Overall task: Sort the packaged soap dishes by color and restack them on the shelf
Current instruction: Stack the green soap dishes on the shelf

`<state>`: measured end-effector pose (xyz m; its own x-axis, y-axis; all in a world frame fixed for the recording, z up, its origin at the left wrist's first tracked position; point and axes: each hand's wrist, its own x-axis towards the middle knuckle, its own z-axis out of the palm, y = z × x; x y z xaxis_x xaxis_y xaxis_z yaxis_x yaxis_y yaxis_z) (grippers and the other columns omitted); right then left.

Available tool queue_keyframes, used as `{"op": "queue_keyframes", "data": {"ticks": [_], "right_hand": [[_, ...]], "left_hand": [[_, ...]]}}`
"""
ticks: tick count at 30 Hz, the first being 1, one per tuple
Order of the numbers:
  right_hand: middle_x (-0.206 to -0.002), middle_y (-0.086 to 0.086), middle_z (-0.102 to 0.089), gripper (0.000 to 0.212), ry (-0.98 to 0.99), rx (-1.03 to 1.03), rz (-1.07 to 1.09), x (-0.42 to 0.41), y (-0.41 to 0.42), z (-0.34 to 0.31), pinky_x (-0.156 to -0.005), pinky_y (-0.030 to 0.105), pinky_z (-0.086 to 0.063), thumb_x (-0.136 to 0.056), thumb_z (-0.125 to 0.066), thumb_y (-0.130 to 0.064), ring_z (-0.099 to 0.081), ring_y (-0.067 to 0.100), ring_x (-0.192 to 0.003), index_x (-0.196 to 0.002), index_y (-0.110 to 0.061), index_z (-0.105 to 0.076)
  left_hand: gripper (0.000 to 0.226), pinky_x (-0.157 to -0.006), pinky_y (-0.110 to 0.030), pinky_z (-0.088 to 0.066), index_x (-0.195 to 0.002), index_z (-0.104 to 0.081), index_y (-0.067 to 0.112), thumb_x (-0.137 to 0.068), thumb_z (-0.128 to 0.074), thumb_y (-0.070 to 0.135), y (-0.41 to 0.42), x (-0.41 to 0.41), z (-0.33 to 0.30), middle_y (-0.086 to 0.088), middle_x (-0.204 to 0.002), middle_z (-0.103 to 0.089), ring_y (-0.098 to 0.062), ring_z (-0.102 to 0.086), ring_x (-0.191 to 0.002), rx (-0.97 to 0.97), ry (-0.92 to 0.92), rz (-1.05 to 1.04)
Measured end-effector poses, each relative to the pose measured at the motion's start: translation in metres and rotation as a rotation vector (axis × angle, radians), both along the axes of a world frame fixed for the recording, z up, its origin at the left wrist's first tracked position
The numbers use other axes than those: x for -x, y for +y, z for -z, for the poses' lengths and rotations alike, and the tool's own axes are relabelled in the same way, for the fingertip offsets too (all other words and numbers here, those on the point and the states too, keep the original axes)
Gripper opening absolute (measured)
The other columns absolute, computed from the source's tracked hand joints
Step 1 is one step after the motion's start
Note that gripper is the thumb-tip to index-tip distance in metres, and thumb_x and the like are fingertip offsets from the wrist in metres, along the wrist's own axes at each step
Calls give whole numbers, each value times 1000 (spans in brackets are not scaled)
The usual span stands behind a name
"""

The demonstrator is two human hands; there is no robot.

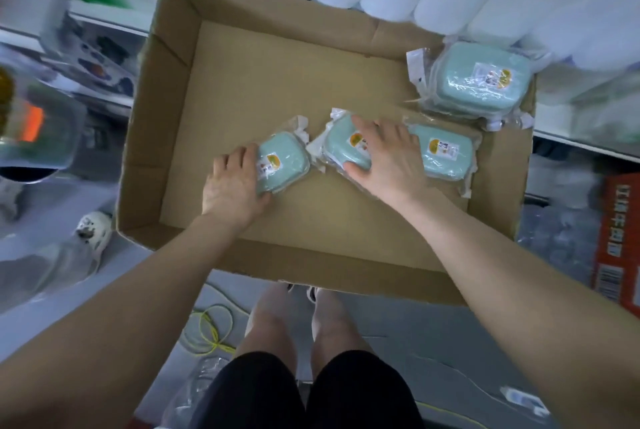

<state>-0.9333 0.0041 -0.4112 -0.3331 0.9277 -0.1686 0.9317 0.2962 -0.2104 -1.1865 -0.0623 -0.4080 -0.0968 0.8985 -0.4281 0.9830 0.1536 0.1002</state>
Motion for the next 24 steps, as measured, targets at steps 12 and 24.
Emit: {"op": "queue_keyframes", "data": {"ticks": [12, 24], "right_hand": [[-146, 20, -31, 63, -1, 199, 9, 13, -13, -1, -78, 47, -52, -97, -51, -28, -56, 41, -106, -152, -17, -23], [-165, 0, 6, 80, -362, 80, -773, 15, 28, 0, -122, 48, -9, -91, -49, 0, 8, 31, -151, -156, -29, -14]], "left_hand": [[84, -66, -42, -50, -152, 1, 28, -92, -57, 21, -5, -8, -17, -4, -151, -18, -36, -61, -93, 18, -40, -119], [105, -120, -47, 2, -150, 15, 34, -85, -64, 12, 34, 17, 9, -3, -158, 27, -32, 27, -144, 78, 343, 847]]}}
